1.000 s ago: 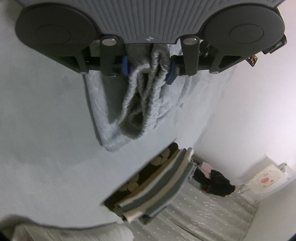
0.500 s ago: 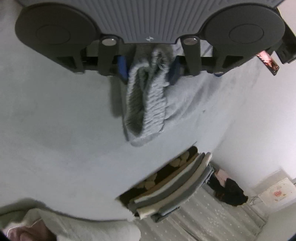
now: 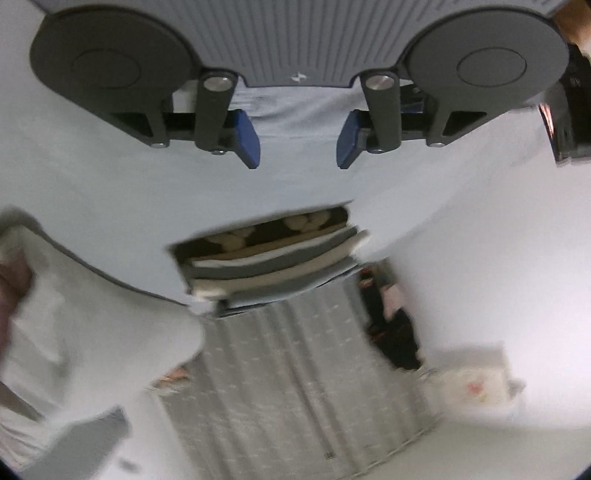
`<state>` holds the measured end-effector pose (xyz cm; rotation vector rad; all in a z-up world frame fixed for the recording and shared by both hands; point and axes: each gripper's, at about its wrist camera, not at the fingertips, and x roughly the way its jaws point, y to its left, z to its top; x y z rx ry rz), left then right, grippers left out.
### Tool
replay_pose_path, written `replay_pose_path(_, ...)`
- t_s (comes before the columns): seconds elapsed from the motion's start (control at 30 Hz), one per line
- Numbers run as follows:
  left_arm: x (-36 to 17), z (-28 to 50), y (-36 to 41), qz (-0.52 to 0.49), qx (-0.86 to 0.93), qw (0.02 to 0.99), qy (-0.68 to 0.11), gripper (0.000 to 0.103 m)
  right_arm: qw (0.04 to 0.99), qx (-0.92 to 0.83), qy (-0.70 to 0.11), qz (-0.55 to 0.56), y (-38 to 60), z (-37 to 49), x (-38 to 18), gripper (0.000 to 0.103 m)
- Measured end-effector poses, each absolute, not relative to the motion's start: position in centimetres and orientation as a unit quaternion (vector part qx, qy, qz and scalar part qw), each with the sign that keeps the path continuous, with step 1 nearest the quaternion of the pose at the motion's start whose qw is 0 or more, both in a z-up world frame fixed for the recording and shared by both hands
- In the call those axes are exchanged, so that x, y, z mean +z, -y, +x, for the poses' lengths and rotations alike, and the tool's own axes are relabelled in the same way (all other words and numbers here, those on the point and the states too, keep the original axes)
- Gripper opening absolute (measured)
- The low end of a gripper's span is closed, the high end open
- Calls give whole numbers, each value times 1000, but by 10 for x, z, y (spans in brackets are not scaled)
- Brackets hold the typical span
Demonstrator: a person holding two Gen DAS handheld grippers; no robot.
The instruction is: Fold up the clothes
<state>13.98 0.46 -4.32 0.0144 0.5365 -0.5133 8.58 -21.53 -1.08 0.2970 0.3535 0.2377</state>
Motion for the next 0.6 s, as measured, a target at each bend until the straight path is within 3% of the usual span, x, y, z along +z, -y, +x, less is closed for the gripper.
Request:
replay_pose_path(0.27, -66, 129, 2, 31, -268, 920, -285, 30, 961, 93, -261, 10, 175, 114, -49, 32)
replay_pose_path(0.6, -80, 80, -25, 8, -324, 914, -242, 31, 963, 100, -233, -91, 164, 69, -66, 34)
